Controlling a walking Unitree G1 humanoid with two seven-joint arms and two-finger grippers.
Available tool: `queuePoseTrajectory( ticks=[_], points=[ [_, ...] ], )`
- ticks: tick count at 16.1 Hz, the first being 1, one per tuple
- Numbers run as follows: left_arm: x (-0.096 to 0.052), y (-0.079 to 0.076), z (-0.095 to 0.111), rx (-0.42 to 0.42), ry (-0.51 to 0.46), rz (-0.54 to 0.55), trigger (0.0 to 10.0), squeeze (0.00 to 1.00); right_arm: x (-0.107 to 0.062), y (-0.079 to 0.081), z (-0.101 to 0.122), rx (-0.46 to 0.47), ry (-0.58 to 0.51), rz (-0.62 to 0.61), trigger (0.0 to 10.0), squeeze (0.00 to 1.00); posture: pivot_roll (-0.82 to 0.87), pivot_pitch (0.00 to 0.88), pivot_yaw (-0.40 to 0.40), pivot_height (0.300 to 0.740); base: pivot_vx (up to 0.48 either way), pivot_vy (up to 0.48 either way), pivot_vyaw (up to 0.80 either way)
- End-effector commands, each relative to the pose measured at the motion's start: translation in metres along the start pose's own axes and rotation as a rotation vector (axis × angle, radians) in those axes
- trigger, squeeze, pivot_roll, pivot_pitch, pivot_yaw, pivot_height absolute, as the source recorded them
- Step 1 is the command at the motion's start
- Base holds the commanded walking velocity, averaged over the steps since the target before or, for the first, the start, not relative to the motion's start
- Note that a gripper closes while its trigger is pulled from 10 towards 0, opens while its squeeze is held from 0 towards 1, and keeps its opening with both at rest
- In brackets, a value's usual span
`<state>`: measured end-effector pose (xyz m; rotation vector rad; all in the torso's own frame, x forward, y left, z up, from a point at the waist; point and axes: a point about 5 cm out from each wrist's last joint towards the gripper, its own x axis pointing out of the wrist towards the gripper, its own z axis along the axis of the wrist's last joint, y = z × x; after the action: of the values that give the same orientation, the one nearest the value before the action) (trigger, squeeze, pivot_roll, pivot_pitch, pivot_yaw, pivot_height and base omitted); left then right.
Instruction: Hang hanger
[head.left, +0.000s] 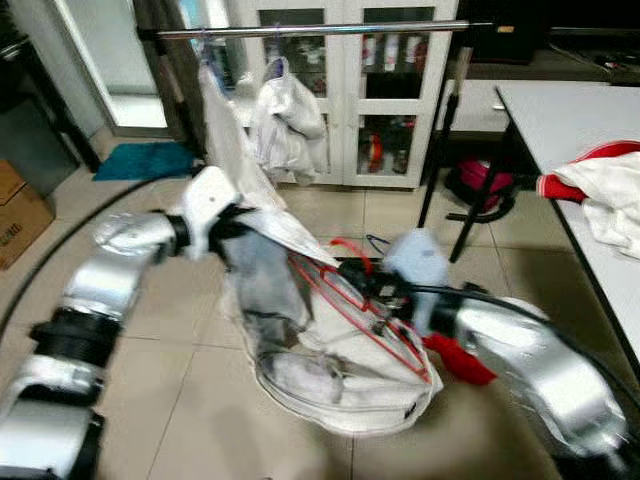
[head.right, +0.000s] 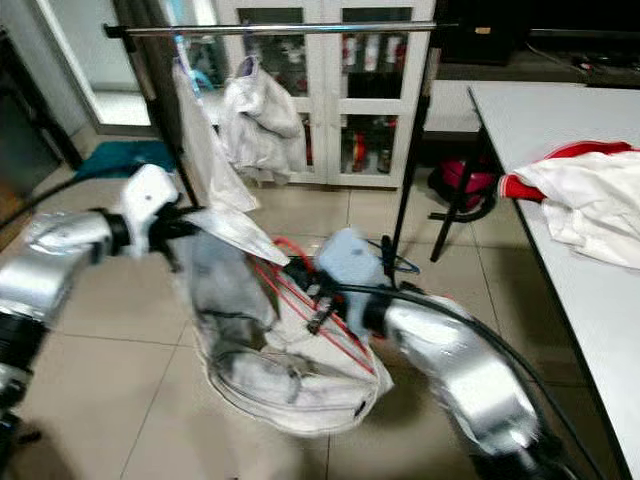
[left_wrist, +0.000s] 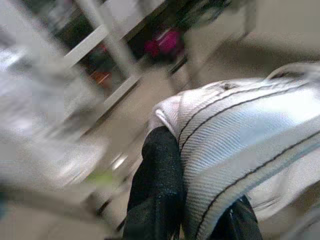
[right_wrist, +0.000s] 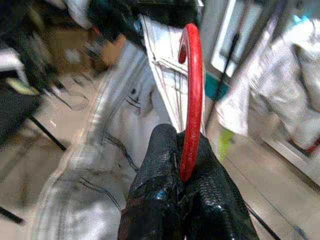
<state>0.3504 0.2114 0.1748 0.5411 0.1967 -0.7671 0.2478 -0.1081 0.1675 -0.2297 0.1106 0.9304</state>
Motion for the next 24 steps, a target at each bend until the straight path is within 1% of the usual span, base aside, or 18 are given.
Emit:
queuePoseTrajectory(
  ticks=[1,3,4,5,8,9,11,12,13,15,16,17,19,20,21,22,23,24],
  points=[
    [-0.018,0.031,-0.001,0.06,0.055,0.174,0.0,0.0,-0.014,-0.003,0.011,0.005,-0.068,0.02,0.0,0.0,-0.16,0.0,0.09,0.74,0.0,0.0,0.0],
    [-0.024,0.044,-0.003,0.07,0.074,0.258,0.0,0.0,-0.02,-0.002,0.015,0.019,-0.095,0.048,0.0,0.0,-0.16,0.0,0.092,0.74,0.0,0.0,0.0],
    [-0.027,0.056,-0.001,0.019,0.057,0.328,0.0,0.0,-0.025,0.0,0.014,0.026,-0.097,0.079,0.0,0.0,-0.17,0.0,0.097,0.74,0.0,0.0,0.0],
    [-0.027,0.061,0.0,-0.042,0.023,0.368,0.0,0.0,-0.029,0.001,0.012,0.034,-0.092,0.101,0.0,0.0,-0.17,0.0,0.098,0.74,0.0,0.0,0.0],
    [-0.026,0.069,-0.002,-0.227,-0.081,0.457,0.0,0.0,-0.035,0.003,0.009,0.066,-0.099,0.1,0.0,0.0,-0.17,0.0,0.102,0.74,0.0,0.0,0.0],
    [-0.024,0.068,-0.002,-0.28,-0.119,0.449,0.0,0.0,-0.036,0.003,0.009,0.082,-0.111,0.091,0.0,0.0,-0.18,0.0,0.104,0.74,0.0,0.0,0.0],
    [-0.019,0.063,-0.005,-0.313,-0.121,0.423,0.0,0.0,-0.037,0.002,0.009,0.11,-0.141,0.056,0.0,0.0,-0.18,0.0,0.109,0.74,0.0,0.0,0.0],
    [-0.016,0.059,-0.01,-0.332,-0.109,0.417,0.0,0.0,-0.037,-0.002,0.008,0.131,-0.164,0.011,0.0,0.0,-0.18,0.0,0.109,0.74,0.0,0.0,0.0],
    [-0.013,0.054,-0.019,-0.34,-0.068,0.43,0.0,0.0,-0.039,-0.015,0.005,0.144,-0.156,-0.103,0.0,0.0,-0.18,0.0,0.114,0.74,0.0,0.0,0.0],
    [-0.011,0.048,-0.029,-0.318,-0.017,0.431,0.0,0.0,-0.044,-0.026,0.007,0.168,-0.181,-0.183,0.0,0.0,-0.18,0.0,0.113,0.74,0.0,0.0,0.0],
    [-0.01,0.04,-0.041,-0.294,0.044,0.43,0.0,0.0,-0.051,-0.033,0.021,0.264,-0.322,-0.226,0.0,0.0,-0.18,0.0,0.113,0.74,0.0,0.0,0.0],
    [-0.009,0.038,-0.044,-0.295,0.054,0.432,0.0,0.0,-0.053,-0.035,0.024,0.285,-0.354,-0.238,0.0,0.0,-0.18,0.0,0.113,0.74,0.0,0.0,0.0],
    [0.005,0.019,-0.045,-0.334,-0.004,0.363,0.0,0.0,-0.05,-0.045,0.026,0.346,-0.404,-0.381,0.0,0.0,-0.17,0.0,0.098,0.74,0.0,0.0,0.0],
    [0.014,0.008,-0.039,-0.36,-0.062,0.329,0.0,0.0,-0.045,-0.051,0.021,0.364,-0.379,-0.477,0.0,0.0,-0.17,0.0,0.094,0.74,0.0,0.0,0.0],
    [0.022,-0.004,-0.03,-0.357,-0.12,0.291,0.0,0.0,-0.039,-0.056,0.014,0.405,-0.356,-0.567,0.9,0.0,-0.17,0.0,0.089,0.74,0.0,0.0,0.0],
    [0.027,-0.013,-0.022,-0.349,-0.158,0.261,0.0,0.0,-0.034,-0.057,0.009,0.416,-0.325,-0.619,7.9,0.0,-0.16,0.0,0.084,0.74,0.0,0.0,0.0],
    [0.032,-0.024,-0.01,-0.349,-0.212,0.237,0.0,0.0,-0.026,-0.052,0.006,0.434,-0.309,-0.624,10.0,0.0,-0.15,0.0,0.076,0.74,0.0,0.0,0.0],
    [0.035,-0.032,-0.001,-0.361,-0.253,0.236,0.0,0.0,-0.019,-0.047,0.007,0.453,-0.313,-0.616,10.0,0.0,-0.15,0.0,0.074,0.74,0.0,0.0,0.0]
  ],
)
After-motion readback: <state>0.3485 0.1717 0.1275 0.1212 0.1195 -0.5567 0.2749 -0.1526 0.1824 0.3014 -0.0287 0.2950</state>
